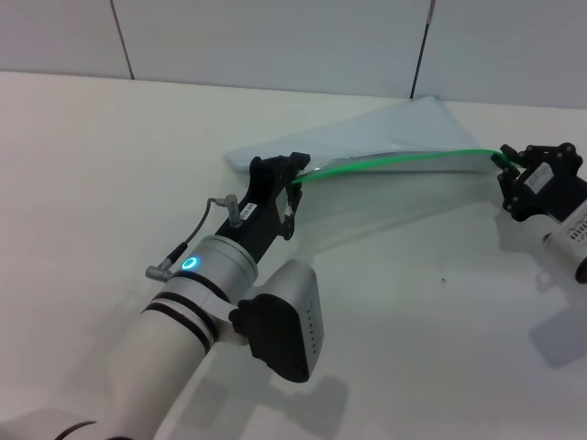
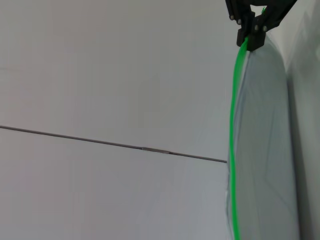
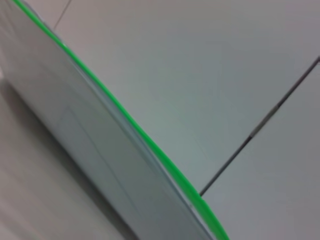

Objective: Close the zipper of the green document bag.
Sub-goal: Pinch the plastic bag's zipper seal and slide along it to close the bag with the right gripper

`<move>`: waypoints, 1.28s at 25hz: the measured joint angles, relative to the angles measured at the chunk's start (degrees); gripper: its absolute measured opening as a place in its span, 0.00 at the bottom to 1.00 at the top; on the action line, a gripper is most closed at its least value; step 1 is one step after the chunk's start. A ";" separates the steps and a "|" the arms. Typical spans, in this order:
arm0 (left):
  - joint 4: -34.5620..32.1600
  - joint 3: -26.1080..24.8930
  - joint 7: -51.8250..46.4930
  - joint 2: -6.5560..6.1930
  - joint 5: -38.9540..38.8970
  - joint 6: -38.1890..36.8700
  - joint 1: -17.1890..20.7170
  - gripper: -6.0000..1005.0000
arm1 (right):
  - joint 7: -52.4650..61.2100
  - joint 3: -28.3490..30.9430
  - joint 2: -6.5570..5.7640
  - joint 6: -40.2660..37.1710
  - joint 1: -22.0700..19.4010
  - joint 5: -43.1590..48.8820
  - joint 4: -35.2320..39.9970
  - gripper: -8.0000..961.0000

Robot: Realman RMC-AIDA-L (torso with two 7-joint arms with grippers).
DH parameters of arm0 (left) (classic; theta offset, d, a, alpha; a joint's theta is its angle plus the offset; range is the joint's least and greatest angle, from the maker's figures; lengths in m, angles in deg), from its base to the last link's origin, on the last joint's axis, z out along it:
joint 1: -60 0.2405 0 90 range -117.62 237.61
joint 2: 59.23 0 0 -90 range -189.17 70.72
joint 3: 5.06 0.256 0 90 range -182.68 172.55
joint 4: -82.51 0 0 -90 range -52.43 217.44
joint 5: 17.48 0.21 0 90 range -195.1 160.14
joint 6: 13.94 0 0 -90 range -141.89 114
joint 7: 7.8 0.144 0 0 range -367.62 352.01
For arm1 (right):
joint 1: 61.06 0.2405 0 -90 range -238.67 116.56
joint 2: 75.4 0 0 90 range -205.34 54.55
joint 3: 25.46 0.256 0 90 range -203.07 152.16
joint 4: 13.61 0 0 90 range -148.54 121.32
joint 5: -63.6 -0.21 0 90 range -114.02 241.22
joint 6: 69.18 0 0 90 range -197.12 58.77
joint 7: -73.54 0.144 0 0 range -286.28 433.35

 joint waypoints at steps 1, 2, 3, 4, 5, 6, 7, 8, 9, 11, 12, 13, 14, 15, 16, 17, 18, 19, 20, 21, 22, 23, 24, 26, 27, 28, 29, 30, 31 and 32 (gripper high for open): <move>-0.01 0.00 0.00 0.00 0.00 0.00 0.02 0.06 | 0.00 0.19 0.00 0.07 -0.01 0.00 0.05 0.09; -0.04 0.00 0.01 0.00 0.00 0.00 0.04 0.06 | 0.00 0.42 -0.01 0.11 -0.01 0.00 0.13 0.09; -0.06 0.00 0.01 0.00 0.00 0.00 0.04 0.06 | 0.00 0.62 -0.01 0.12 -0.02 0.00 0.26 0.09; -0.07 0.00 0.02 0.00 0.00 0.00 0.04 0.06 | 0.00 0.83 0.00 0.21 -0.02 0.00 0.39 0.09; -0.07 0.00 0.03 0.00 0.00 0.00 0.04 0.06 | 0.00 1.03 0.02 0.44 -0.02 0.00 0.51 0.09; -0.08 0.00 0.03 0.00 0.00 0.00 0.04 0.06 | 0.00 1.23 0.03 0.77 -0.02 0.00 0.56 0.09; -0.09 0.00 0.03 0.00 0.00 0.00 0.04 0.06 | 0.00 1.45 0.03 1.09 -0.02 0.00 0.58 0.09; -0.09 0.00 0.04 0.00 0.00 0.00 0.03 0.06 | 0.00 2.10 0.03 1.58 -0.05 0.00 0.59 0.09; -0.10 0.00 0.04 0.00 0.00 0.00 0.03 0.06 | 0.00 2.10 0.03 1.58 -0.05 0.00 0.59 0.09; -0.10 0.00 0.03 0.00 0.10 0.00 0.02 0.06 | 0.00 2.54 0.01 1.74 -0.14 0.00 0.73 0.09; -0.11 0.00 0.01 0.00 0.21 0.00 0.02 0.06 | 0.00 2.63 0.01 1.75 -0.17 0.00 0.89 0.09; -0.13 0.00 -0.02 0.00 0.35 0.00 0.02 0.06 | 0.00 2.75 0.01 1.76 -0.19 0.00 1.08 0.09; -0.15 0.00 -0.04 0.00 0.42 0.00 0.02 0.06 | 0.00 2.93 0.00 1.85 -0.19 0.00 1.25 0.09; -0.17 0.00 -0.06 0.00 0.46 0.00 0.02 0.06 | 0.00 3.13 -0.01 2.00 -0.20 0.00 1.38 0.09; -0.17 0.00 -0.06 0.00 0.49 0.00 0.02 0.06 | 0.00 3.40 -0.01 2.29 -0.20 0.00 1.45 0.09; -0.18 0.00 -0.06 0.00 0.50 0.00 0.02 0.06 | -0.01 3.59 -0.02 2.52 -0.21 0.00 1.45 0.09; -0.18 0.00 -0.06 0.00 0.50 0.00 0.02 0.06 | -0.01 3.75 -0.02 2.79 -0.24 0.00 1.46 0.09; -0.18 0.00 -0.07 0.00 0.52 0.00 0.02 0.06 | -0.01 3.86 -0.02 2.91 -0.25 0.00 1.51 0.09; -0.18 0.00 -0.07 0.00 0.52 0.00 0.02 0.06 | -0.01 3.92 -0.03 3.02 -0.28 0.00 1.66 0.09; -0.18 0.00 -0.08 0.00 0.52 0.00 0.02 0.06 | -0.01 3.93 -0.03 3.08 -0.30 0.00 1.79 0.09; -0.18 0.00 -0.08 0.00 0.52 0.00 0.02 0.06 | 0.00 3.94 -0.04 3.09 -0.34 0.00 1.90 0.09; -0.18 0.00 -0.08 0.00 0.52 0.00 0.02 0.06 | 0.00 3.95 -0.04 3.09 -0.39 -0.01 1.99 0.09; -0.19 0.00 -0.09 0.00 0.52 0.00 0.02 0.06 | 0.00 3.98 -0.04 3.09 -0.43 -0.01 2.03 0.09; -0.18 0.00 -0.10 0.00 0.52 0.00 0.02 0.06 | 0.00 4.38 -0.04 3.10 -0.52 -0.01 2.26 0.09; -0.18 0.00 -0.10 0.00 0.52 0.00 0.02 0.06 | -0.01 4.66 -0.04 3.09 -0.55 0.00 2.44 0.09; -0.19 0.00 -0.11 0.00 0.53 0.00 0.02 0.06 | -0.01 4.94 -0.04 3.08 -0.59 0.01 2.58 0.09; -0.19 0.00 -0.11 0.00 0.53 0.00 0.01 0.06 | -0.01 5.18 -0.04 3.08 -0.61 0.00 2.75 0.09; -0.19 0.00 -0.11 0.00 0.53 0.00 0.02 0.06 | -0.01 5.29 -0.04 3.08 -0.65 0.00 2.82 0.09; -0.18 0.00 -0.11 0.00 0.53 0.01 0.02 0.06 | -0.01 5.33 -0.03 3.08 -0.70 0.00 2.83 0.09; -0.19 0.00 -0.12 0.00 0.53 0.00 0.02 0.06 | -0.02 5.31 -0.03 3.08 -0.72 0.00 2.83 0.09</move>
